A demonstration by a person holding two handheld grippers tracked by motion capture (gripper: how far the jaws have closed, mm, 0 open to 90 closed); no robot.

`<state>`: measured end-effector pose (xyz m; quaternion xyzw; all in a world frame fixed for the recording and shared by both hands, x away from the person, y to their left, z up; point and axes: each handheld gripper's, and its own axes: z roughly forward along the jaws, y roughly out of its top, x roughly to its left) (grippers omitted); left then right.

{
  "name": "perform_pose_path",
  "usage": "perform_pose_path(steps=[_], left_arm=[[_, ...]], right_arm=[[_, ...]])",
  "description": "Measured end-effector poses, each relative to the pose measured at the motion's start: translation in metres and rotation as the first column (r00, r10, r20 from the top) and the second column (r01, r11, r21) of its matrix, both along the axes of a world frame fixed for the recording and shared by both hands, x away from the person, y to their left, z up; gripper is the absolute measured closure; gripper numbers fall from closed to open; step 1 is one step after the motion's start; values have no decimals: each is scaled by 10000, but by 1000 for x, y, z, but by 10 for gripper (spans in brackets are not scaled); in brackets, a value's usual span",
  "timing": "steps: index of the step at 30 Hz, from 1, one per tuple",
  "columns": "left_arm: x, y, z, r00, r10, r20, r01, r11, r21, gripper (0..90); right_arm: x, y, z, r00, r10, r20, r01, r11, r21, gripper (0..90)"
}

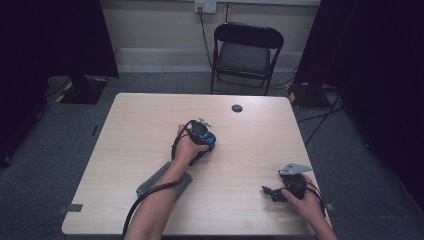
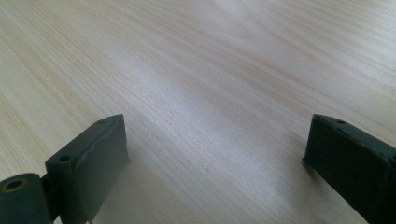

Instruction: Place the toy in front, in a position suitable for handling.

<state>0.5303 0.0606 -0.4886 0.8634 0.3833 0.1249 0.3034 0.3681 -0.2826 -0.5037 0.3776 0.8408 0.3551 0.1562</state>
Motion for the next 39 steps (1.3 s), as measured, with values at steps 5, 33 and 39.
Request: perform_pose_path(steps=[5, 33, 39], left_arm=[[-1, 0, -1, 10000, 22, 41, -22, 10000, -62, 249], [-51, 47, 50, 9977, 207, 646, -141, 9948, -1007, 160], [-71, 66, 52, 9983, 247, 533, -183, 9929, -1174, 164]], right_arm=[[0, 0, 0, 10000, 3, -8, -3, 10000, -1, 49], [2, 3, 0, 9999, 42, -96, -43, 10000, -83, 22], [3, 18, 12, 9966, 688, -462, -682, 9976, 148, 184]])
